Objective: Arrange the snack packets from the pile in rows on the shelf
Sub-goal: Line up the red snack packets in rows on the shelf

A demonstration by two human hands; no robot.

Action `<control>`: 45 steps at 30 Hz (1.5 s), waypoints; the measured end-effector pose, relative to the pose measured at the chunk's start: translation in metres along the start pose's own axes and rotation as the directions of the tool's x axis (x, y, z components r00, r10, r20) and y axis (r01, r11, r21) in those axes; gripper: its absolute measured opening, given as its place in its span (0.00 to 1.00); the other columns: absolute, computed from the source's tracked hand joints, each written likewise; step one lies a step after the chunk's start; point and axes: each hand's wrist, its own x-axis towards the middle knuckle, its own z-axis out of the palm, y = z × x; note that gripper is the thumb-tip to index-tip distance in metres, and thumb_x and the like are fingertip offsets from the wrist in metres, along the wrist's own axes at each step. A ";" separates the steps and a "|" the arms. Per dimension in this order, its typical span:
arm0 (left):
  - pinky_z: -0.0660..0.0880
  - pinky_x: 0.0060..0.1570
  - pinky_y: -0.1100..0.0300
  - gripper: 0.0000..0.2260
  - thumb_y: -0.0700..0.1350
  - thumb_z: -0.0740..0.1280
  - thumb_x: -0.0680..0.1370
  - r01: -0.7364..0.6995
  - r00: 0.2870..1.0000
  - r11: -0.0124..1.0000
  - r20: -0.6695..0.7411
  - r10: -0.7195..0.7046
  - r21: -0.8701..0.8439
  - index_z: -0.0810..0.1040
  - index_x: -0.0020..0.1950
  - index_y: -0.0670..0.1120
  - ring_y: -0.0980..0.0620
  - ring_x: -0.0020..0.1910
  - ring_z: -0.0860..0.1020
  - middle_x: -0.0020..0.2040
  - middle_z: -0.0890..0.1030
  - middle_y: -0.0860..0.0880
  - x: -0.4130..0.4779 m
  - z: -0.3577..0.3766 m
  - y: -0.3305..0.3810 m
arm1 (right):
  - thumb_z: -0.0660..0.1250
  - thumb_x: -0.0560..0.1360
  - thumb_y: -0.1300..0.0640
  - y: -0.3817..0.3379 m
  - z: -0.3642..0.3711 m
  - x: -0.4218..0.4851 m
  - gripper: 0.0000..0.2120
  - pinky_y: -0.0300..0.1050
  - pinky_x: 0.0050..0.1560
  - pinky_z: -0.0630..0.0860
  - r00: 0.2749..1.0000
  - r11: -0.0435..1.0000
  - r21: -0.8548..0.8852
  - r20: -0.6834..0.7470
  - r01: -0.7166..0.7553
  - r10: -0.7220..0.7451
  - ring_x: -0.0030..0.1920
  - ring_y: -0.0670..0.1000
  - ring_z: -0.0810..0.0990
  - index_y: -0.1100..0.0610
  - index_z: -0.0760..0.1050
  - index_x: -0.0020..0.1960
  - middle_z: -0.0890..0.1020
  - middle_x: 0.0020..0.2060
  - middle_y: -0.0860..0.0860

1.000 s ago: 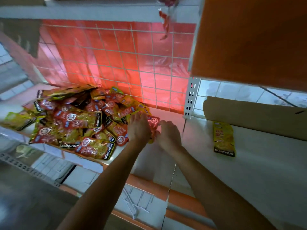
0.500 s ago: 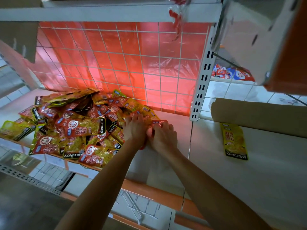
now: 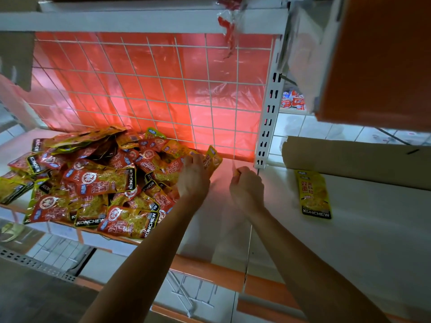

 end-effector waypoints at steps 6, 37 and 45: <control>0.71 0.46 0.56 0.08 0.43 0.66 0.77 0.138 0.989 0.912 0.015 -0.144 -0.385 0.79 0.54 0.42 0.42 0.51 0.79 0.50 0.83 0.43 -0.007 0.012 0.037 | 0.58 0.77 0.60 0.031 -0.036 0.009 0.13 0.48 0.53 0.72 0.959 0.907 0.354 -0.077 -0.230 0.273 0.55 0.59 0.78 0.58 0.79 0.56 0.82 0.52 0.57; 0.80 0.52 0.51 0.08 0.47 0.74 0.73 0.384 0.878 0.783 0.456 -0.145 -0.490 0.84 0.50 0.47 0.48 0.46 0.83 0.46 0.85 0.48 -0.079 0.097 0.160 | 0.57 0.75 0.61 0.179 -0.155 -0.007 0.15 0.50 0.49 0.79 0.771 0.703 0.577 -0.186 -0.416 0.609 0.50 0.56 0.80 0.57 0.79 0.56 0.82 0.51 0.56; 0.80 0.52 0.50 0.09 0.48 0.74 0.73 0.356 0.889 0.812 0.435 -0.142 -0.463 0.85 0.50 0.47 0.47 0.46 0.83 0.45 0.85 0.47 -0.075 0.096 0.162 | 0.55 0.76 0.61 0.181 -0.156 -0.009 0.17 0.45 0.45 0.77 0.779 0.720 0.547 -0.180 -0.428 0.601 0.49 0.54 0.79 0.57 0.79 0.59 0.82 0.51 0.55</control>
